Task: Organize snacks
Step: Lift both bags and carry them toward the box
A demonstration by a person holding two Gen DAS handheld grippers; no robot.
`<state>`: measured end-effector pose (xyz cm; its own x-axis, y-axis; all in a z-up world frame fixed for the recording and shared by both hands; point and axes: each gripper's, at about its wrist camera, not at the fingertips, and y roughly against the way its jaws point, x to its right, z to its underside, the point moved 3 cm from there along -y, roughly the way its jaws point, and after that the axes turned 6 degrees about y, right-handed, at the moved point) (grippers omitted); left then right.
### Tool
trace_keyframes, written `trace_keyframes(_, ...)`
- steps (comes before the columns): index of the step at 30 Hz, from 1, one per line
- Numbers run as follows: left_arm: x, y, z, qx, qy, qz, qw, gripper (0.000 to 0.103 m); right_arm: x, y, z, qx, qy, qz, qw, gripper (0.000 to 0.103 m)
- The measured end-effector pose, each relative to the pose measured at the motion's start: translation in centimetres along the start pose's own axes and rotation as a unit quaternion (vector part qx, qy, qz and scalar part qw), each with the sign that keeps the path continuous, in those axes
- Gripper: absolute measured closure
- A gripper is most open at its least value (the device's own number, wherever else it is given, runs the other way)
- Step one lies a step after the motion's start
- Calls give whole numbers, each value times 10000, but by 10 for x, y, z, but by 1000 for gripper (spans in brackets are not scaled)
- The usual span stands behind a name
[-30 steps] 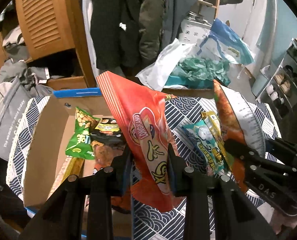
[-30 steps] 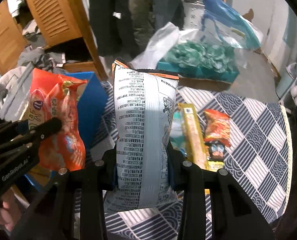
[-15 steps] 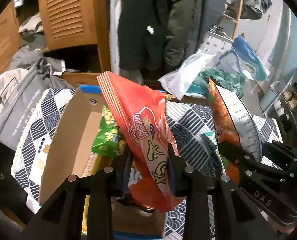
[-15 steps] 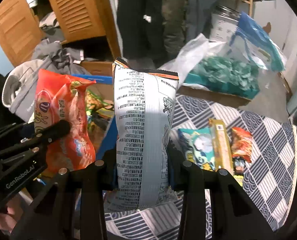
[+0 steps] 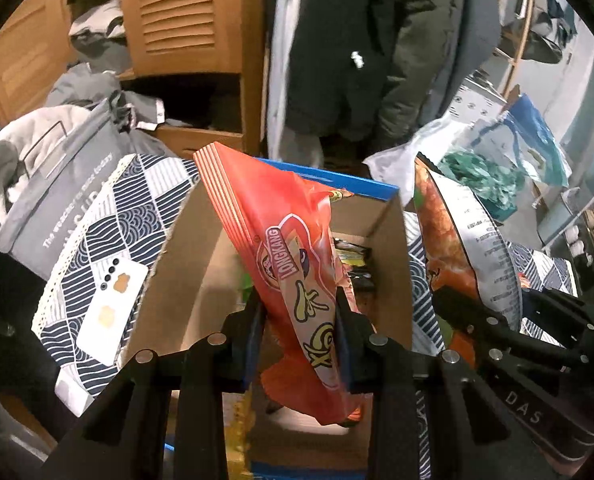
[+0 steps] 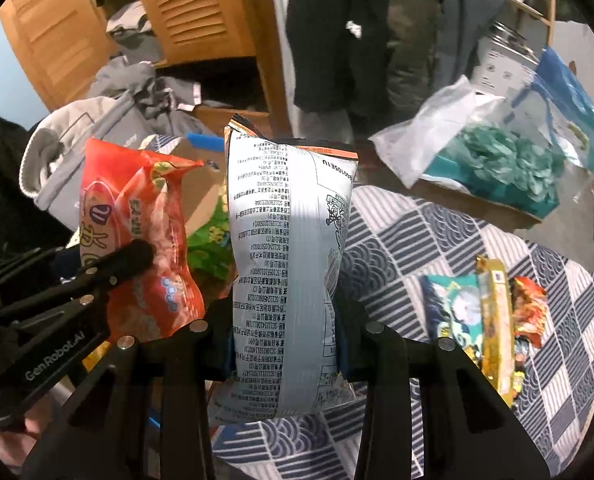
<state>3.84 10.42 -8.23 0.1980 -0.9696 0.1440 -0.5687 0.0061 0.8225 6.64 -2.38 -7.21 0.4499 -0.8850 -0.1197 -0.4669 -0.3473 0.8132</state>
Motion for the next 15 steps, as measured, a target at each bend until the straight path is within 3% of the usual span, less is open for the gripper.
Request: trace_keyframes(15, -40, -21, 0, -211, 214, -237, 9993, 71, -34, -40, -15, -263, 61, -316, 9991, 67)
